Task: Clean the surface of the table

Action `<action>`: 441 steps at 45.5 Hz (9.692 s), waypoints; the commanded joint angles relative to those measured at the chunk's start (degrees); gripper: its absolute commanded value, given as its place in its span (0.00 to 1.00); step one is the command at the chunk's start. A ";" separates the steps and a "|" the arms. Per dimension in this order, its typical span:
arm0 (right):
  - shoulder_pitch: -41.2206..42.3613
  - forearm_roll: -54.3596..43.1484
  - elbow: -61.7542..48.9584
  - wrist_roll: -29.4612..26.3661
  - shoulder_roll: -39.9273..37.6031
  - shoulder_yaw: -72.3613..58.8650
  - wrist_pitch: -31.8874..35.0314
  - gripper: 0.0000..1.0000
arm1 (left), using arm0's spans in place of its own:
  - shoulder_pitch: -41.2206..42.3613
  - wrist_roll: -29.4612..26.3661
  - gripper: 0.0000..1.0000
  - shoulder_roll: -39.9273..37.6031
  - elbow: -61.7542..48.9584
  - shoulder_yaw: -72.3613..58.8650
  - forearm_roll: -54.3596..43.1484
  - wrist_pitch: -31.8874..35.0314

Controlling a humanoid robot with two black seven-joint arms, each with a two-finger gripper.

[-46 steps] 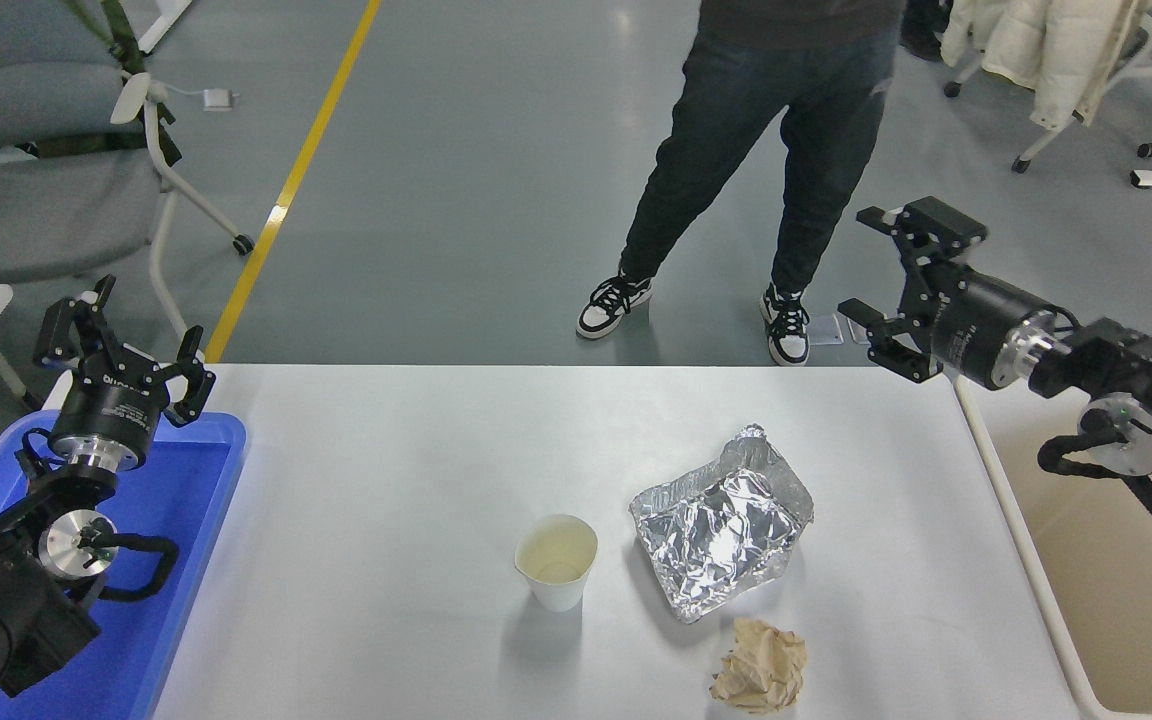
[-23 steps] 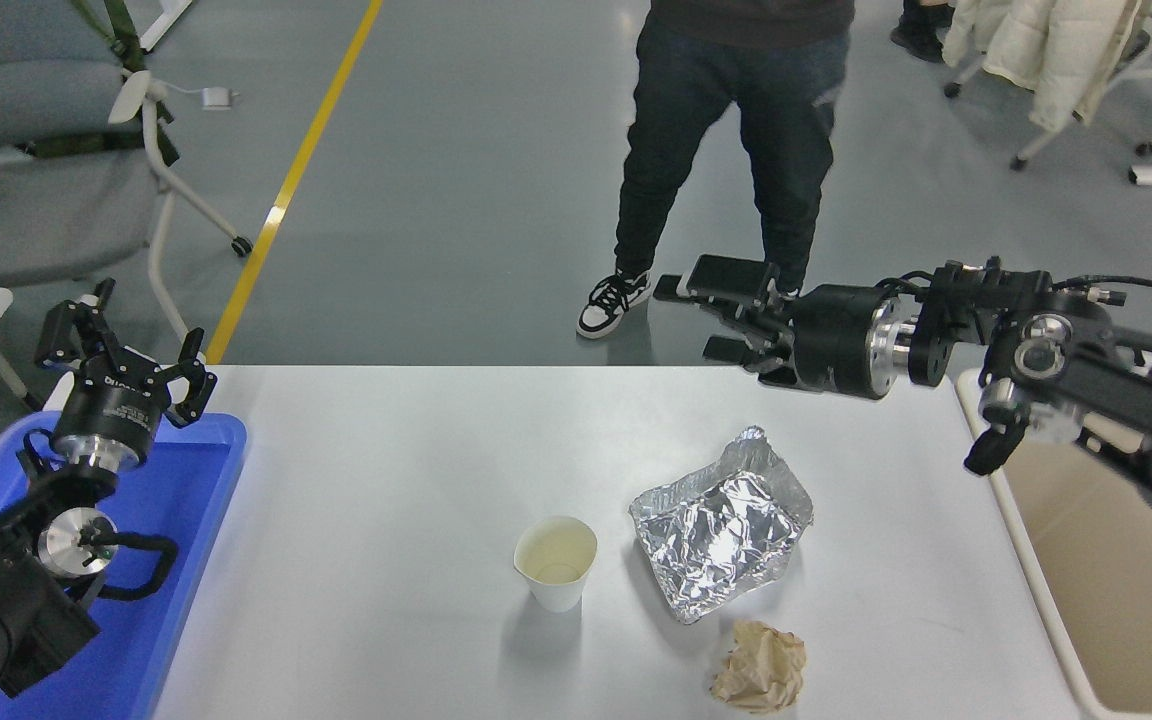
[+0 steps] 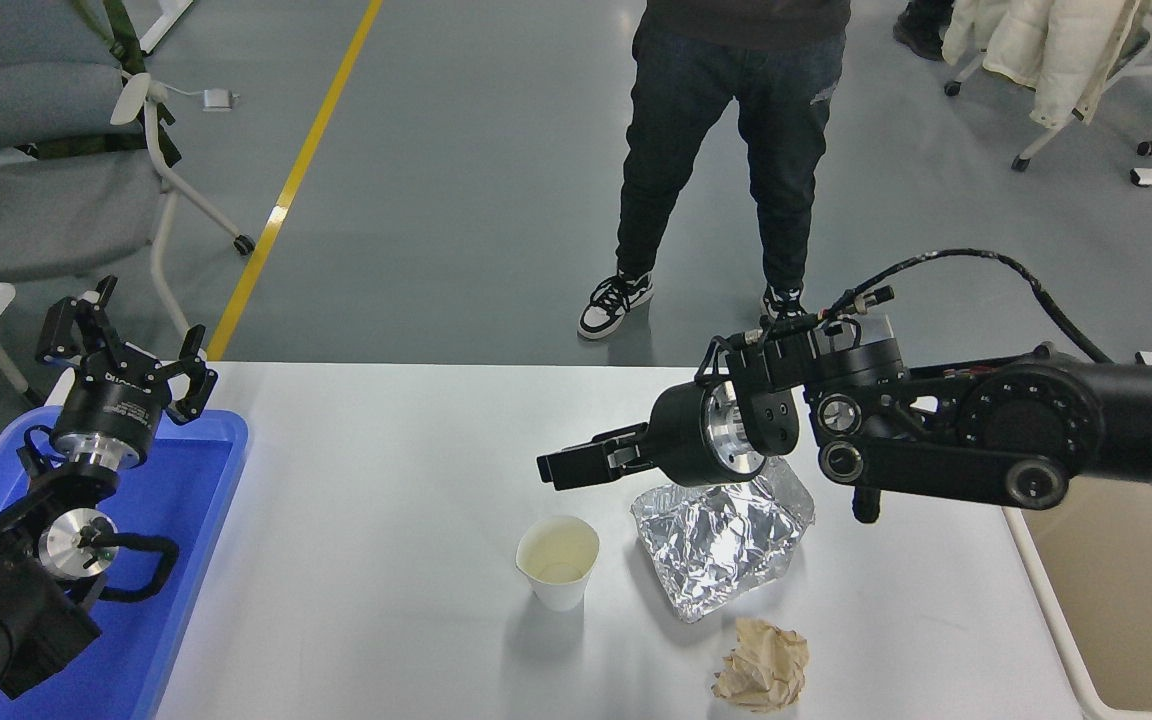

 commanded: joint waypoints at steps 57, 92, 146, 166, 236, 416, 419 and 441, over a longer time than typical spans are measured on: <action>-10.49 -6.23 -23.58 2.17 17.69 -9.13 -2.44 0.00 | 0.00 0.00 1.00 0.00 0.05 0.00 0.05 -0.01; -5.67 -5.62 -19.63 5.42 15.49 -7.29 -1.82 0.00 | 0.00 0.00 1.00 0.00 0.05 0.00 0.05 -0.09; 27.04 11.69 7.54 5.34 -17.38 -6.85 3.01 0.00 | 0.09 0.00 1.00 0.00 0.05 0.00 -0.04 -0.01; 23.35 9.68 7.10 5.51 -28.53 -9.40 4.51 0.00 | 0.00 0.00 1.00 0.00 -0.04 0.00 -0.04 -0.01; -32.72 25.66 -37.09 26.25 -45.17 -4.57 -11.75 0.00 | 0.09 0.00 1.00 0.00 0.05 0.00 -0.04 -0.01; -54.97 41.93 -41.95 34.34 -0.16 79.72 0.38 1.00 | 0.00 0.00 1.00 0.00 -0.04 0.00 -0.04 0.08; -54.62 42.72 -41.68 34.25 -0.15 79.72 0.20 1.00 | 0.00 0.00 1.00 0.00 -0.04 0.00 -0.04 0.08; -54.79 40.62 -29.03 29.96 -9.02 66.72 -0.06 1.00 | 0.00 0.00 1.00 0.00 -0.04 0.00 -0.04 0.08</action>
